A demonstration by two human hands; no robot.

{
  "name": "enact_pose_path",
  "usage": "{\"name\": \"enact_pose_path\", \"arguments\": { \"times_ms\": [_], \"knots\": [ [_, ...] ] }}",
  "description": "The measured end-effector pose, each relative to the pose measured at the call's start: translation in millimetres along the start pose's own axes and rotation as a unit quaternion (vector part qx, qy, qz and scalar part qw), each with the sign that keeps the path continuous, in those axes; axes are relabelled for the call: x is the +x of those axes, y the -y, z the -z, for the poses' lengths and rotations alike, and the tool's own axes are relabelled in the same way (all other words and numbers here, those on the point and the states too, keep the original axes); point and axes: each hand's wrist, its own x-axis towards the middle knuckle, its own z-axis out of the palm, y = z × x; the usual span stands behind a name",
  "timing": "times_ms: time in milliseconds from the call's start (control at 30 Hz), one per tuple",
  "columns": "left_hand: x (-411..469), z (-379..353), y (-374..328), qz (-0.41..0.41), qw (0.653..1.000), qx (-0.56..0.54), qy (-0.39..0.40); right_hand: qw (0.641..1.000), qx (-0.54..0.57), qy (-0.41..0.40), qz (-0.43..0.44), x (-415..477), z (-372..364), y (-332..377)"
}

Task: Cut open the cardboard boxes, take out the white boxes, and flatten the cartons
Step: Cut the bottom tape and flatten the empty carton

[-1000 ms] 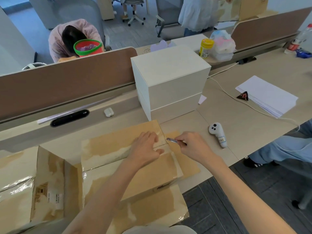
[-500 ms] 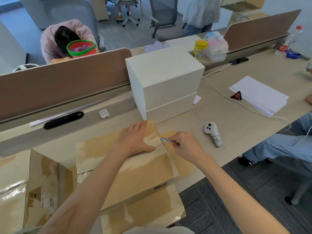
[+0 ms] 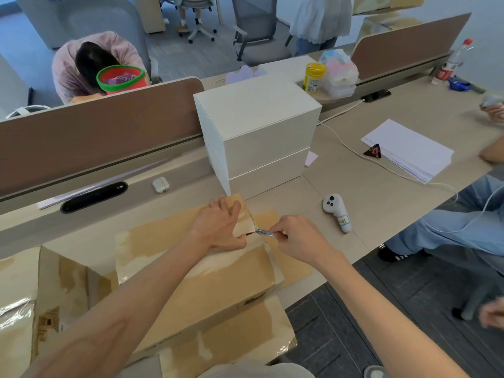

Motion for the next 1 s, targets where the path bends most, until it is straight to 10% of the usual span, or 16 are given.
{"name": "enact_pose_path", "arguments": {
  "times_ms": [1000],
  "knots": [
    [1,0,5,-0.016,0.999,0.001,-0.035,0.995,0.065,-0.029,-0.063,-6,-15,13]
  ]
}}
